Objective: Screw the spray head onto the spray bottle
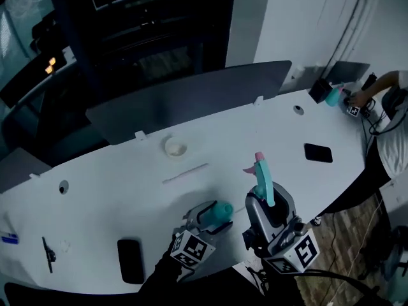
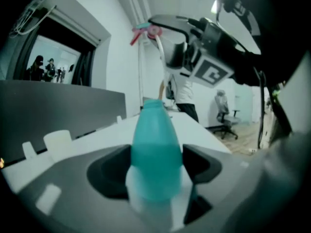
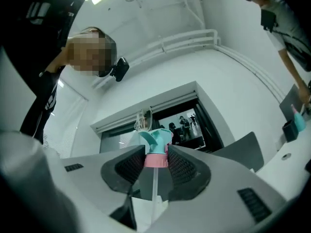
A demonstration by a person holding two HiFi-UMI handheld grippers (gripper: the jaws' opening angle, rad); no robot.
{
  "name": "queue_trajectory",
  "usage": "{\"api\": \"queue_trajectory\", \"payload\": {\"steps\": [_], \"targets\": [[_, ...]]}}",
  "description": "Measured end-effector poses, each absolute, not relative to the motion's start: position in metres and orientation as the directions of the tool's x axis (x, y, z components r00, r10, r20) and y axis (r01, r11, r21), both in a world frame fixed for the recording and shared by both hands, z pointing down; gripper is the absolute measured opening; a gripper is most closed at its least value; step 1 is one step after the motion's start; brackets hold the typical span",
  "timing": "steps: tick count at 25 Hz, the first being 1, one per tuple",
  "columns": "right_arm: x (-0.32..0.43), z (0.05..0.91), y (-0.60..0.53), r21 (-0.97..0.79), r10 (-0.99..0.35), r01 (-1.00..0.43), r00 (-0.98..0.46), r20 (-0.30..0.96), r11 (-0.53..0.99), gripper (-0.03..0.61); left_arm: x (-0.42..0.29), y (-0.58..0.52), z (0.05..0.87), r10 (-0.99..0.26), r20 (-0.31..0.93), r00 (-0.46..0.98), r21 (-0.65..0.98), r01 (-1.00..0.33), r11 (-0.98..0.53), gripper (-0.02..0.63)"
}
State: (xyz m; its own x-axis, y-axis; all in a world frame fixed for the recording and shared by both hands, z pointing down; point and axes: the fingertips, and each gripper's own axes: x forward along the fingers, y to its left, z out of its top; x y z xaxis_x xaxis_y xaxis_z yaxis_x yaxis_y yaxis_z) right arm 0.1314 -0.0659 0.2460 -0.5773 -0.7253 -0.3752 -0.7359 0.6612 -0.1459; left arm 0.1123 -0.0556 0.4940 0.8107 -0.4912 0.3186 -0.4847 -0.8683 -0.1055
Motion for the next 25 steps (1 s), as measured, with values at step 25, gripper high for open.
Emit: {"api": "queue_trajectory", "payload": {"steps": [25], "targets": [[0.061,0.402,-0.067,-0.145,-0.726,-0.714,-0.685,-0.058,0.685,0.138,0.084,-0.049,0.498,-0.523,0.307,0.795,-0.101,-0.519,-0.849,0.334]]}}
